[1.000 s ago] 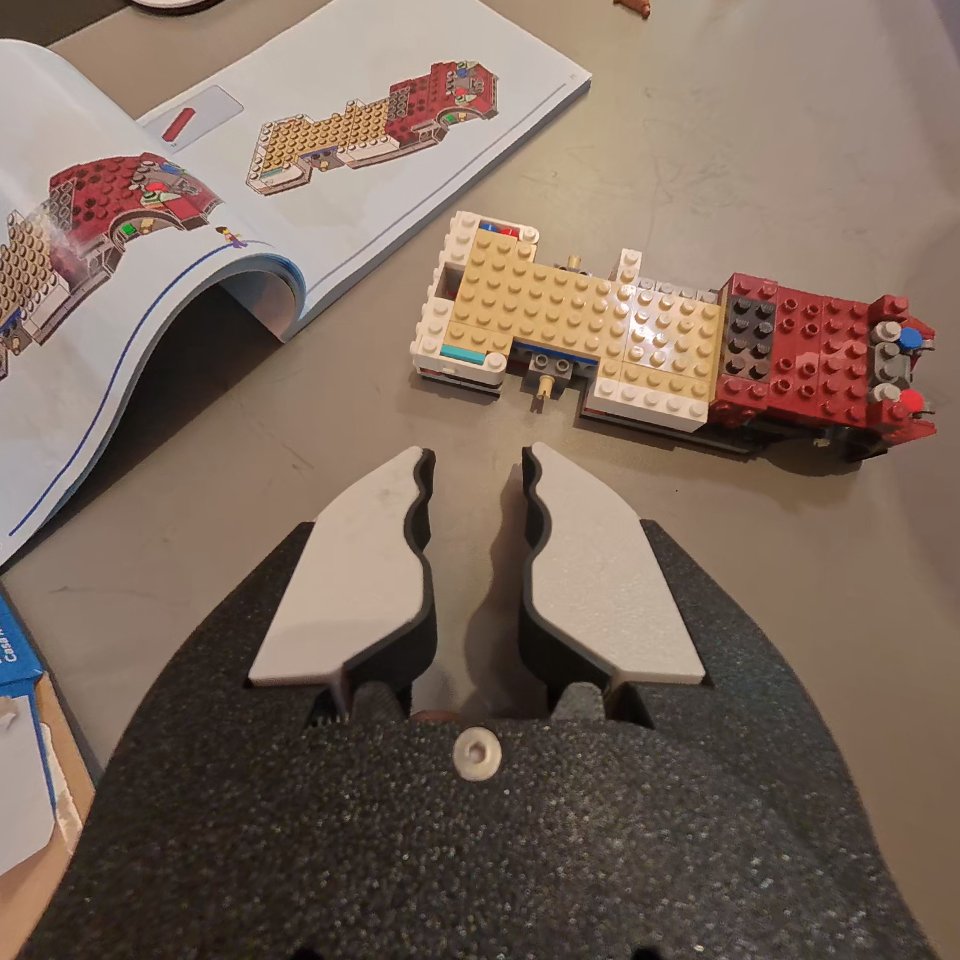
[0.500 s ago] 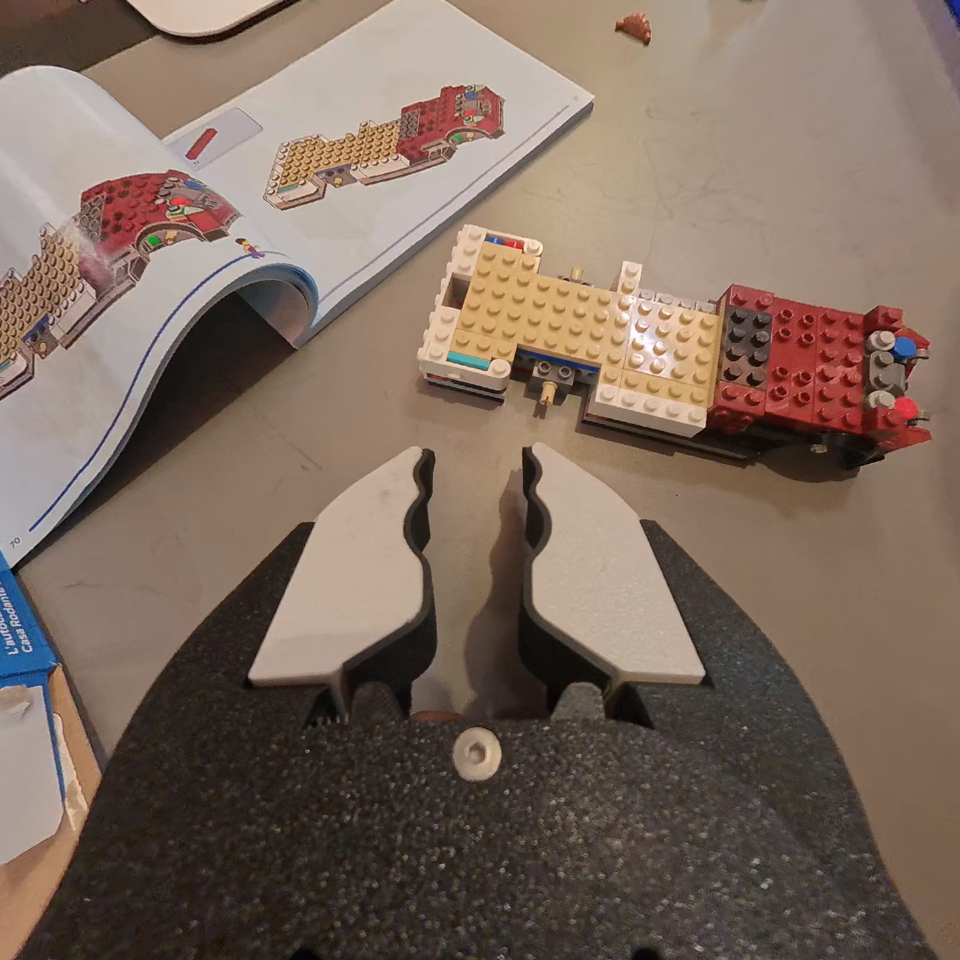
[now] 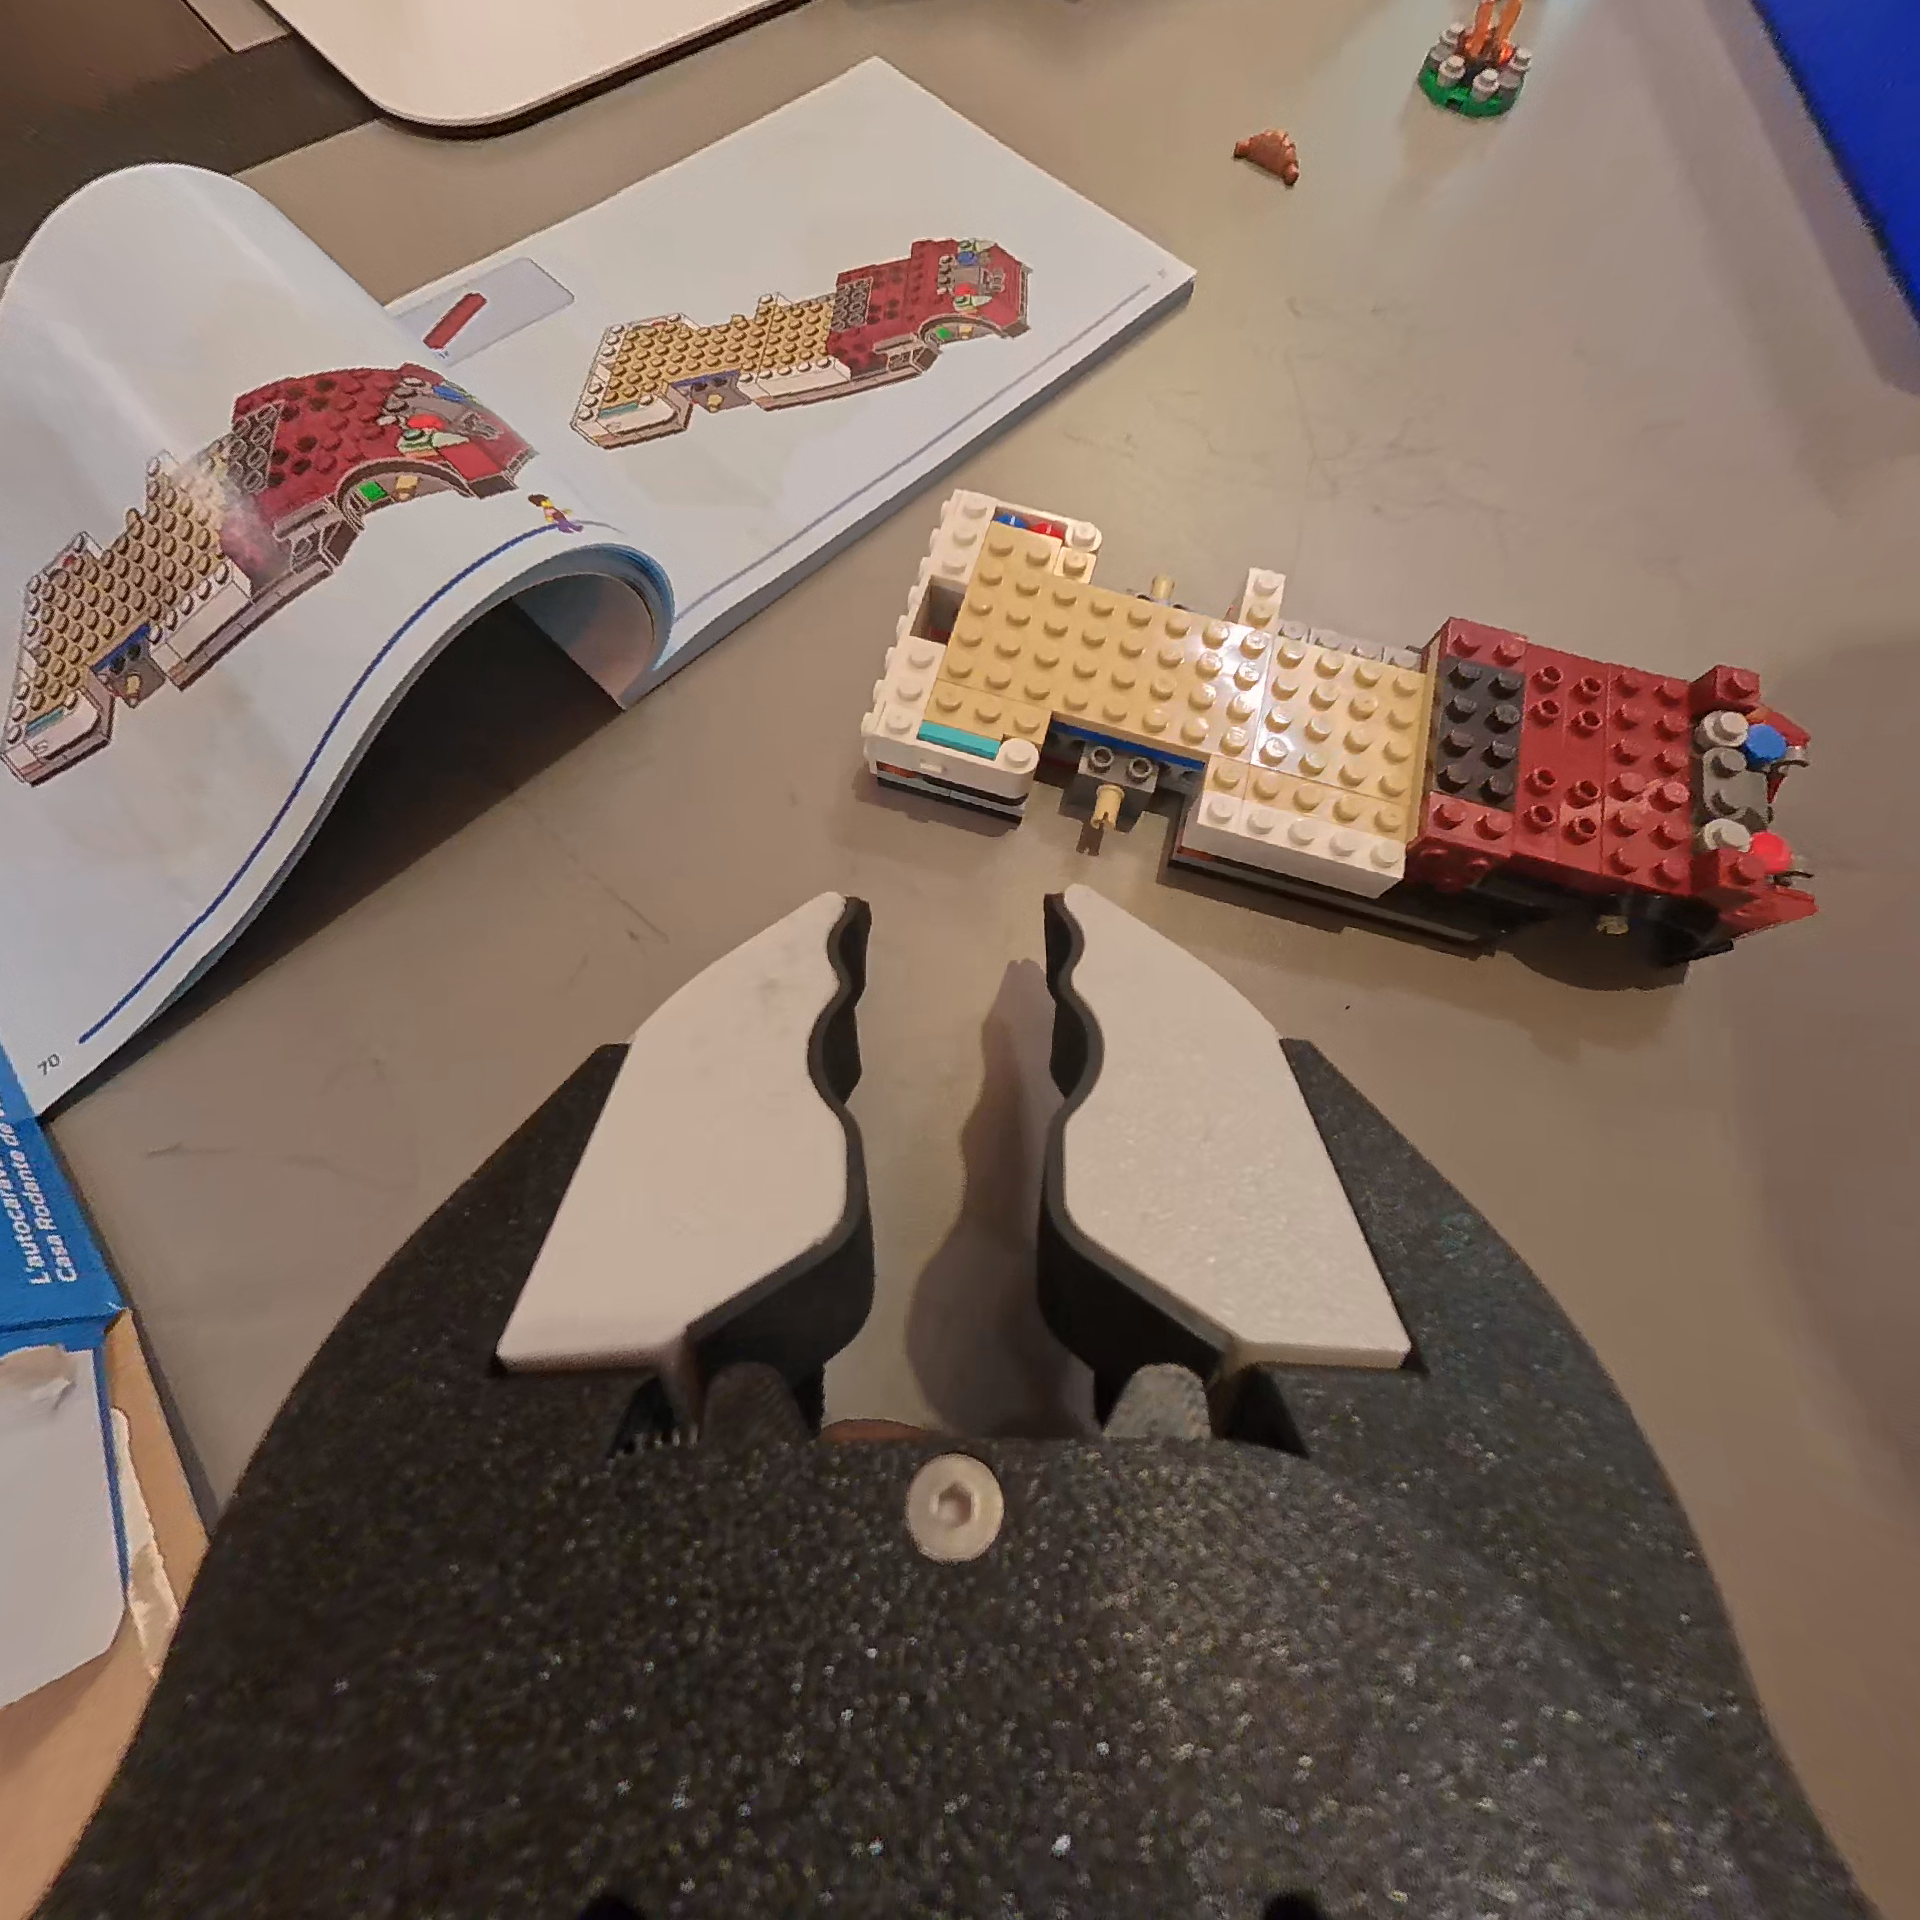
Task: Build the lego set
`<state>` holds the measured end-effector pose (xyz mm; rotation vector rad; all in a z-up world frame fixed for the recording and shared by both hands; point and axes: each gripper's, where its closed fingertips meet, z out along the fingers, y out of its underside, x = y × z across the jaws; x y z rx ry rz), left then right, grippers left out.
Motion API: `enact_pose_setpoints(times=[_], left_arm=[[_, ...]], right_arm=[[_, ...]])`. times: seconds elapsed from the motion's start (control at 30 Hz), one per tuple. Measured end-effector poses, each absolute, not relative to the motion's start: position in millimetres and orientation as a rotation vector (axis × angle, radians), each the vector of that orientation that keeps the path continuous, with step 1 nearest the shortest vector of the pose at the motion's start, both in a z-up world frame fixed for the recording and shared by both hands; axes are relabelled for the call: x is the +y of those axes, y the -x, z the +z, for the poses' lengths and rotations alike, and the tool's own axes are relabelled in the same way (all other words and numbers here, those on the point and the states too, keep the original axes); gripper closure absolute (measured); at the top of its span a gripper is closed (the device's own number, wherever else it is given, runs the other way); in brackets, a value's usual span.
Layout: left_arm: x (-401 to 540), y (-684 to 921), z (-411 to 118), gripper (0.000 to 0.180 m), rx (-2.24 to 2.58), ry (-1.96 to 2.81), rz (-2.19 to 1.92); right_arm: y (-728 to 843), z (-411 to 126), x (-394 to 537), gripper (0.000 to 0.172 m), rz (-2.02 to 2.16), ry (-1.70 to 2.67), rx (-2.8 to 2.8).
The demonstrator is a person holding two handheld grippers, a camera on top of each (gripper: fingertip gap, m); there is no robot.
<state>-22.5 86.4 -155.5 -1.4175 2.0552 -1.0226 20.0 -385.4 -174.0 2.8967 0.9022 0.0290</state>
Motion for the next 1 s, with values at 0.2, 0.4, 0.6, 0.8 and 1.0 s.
enact_pose_setpoints(times=[0.2, 0.4, 0.6, 0.8, 1.0], left_arm=[[85.6, 22.7, -156.9, 0.147, 2.064, 1.404, -0.995], [85.3, 23.0, -155.7, 0.147, 2.061, 1.397, -1.005], [84.9, 23.3, -154.5, 0.147, 2.062, 1.399, -1.031], [83.5, 24.0, -153.0, 0.147, 2.064, 1.391, -1.055], [82.0, 25.3, -149.4, 0.147, 2.056, 1.366, -1.084]], right_arm=[[-20.3, -174.2, -385.5, 0.164, 0.048, -2.893, 0.928], [-26.1, -173.0, -389.0, 0.163, 0.135, -2.852, 0.940], [-31.9, -146.0, -382.0, 0.163, 0.236, -2.896, 0.926], [-23.6, -95.5, -330.4, 0.163, 0.469, -3.040, 1.025], [40.7, -100.7, -239.4, 0.164, 0.433, -3.226, 1.326]])
